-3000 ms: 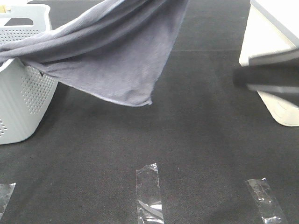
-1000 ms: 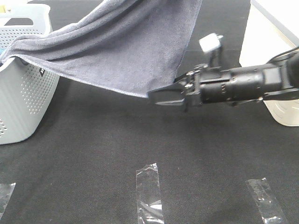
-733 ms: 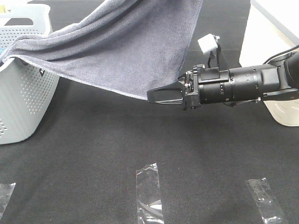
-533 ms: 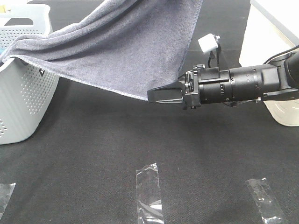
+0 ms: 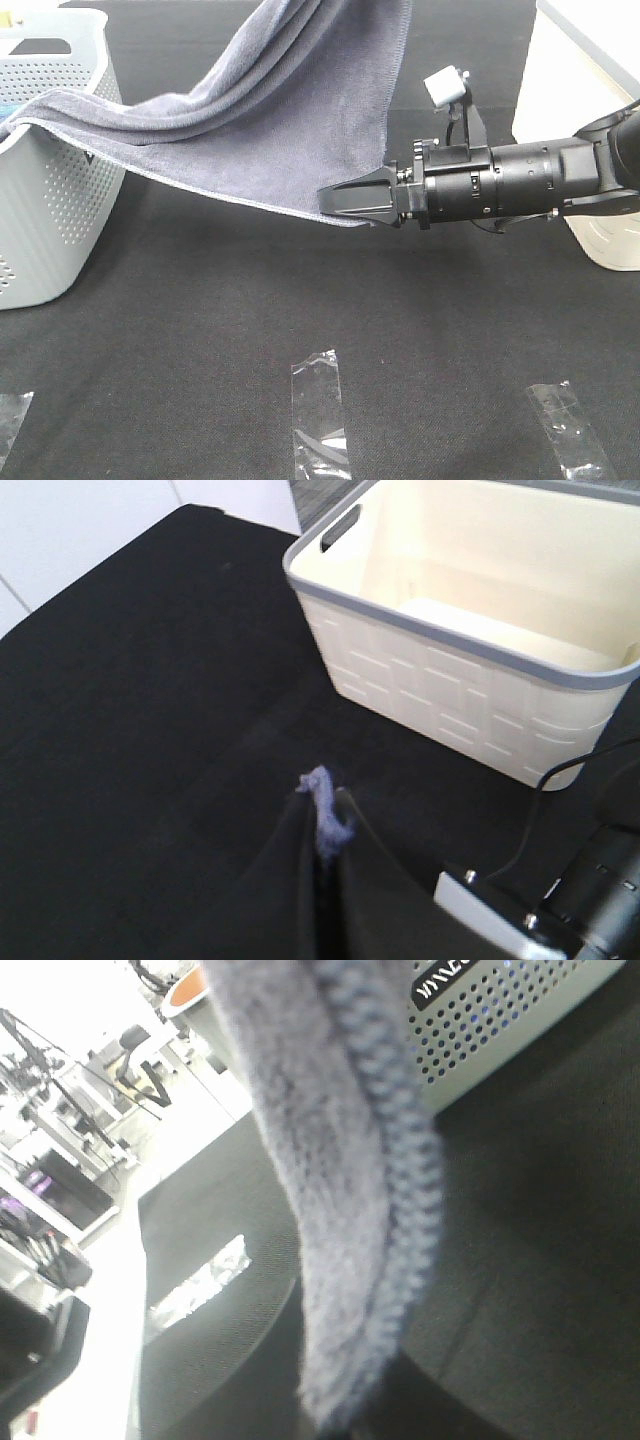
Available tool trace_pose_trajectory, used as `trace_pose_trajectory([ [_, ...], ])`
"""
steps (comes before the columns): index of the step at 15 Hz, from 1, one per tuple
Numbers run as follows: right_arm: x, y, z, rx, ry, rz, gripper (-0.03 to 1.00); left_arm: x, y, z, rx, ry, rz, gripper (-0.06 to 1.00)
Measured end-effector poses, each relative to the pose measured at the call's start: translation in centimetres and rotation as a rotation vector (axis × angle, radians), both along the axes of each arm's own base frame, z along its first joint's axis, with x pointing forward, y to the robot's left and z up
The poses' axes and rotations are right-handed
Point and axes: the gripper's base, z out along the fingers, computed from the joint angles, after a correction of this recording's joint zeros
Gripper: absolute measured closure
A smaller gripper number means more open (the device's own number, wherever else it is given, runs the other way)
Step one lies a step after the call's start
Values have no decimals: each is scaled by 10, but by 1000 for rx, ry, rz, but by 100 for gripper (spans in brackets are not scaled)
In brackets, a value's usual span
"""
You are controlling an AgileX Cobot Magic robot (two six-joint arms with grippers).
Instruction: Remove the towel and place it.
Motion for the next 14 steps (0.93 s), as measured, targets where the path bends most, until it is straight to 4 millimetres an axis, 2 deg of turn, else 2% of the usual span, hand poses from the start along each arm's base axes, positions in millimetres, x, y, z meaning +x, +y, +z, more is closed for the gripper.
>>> trace_pose_trajectory([
  [3, 0, 0, 11, 16, 113, -40, 97, 3, 6, -2, 50, -8, 56, 94],
  [5, 2, -1, 41, -2, 123, -72, 97, 7, 11, -2, 67, -17, 103, 94],
  [7, 2, -6, 71, -157, 149, -106, 97, 19, 24, -3, 75, -26, 175, 94],
  [9, 5, -16, 107, -340, 160, -194, 97, 41, 42, -11, 62, 4, 265, 94],
  [12, 21, -35, 157, -606, 164, -357, 97, 70, 64, -27, 35, 41, 364, 94],
  [14, 30, -48, 189, -740, 124, -470, 97, 80, 73, -26, -18, 22, 397, 94],
])
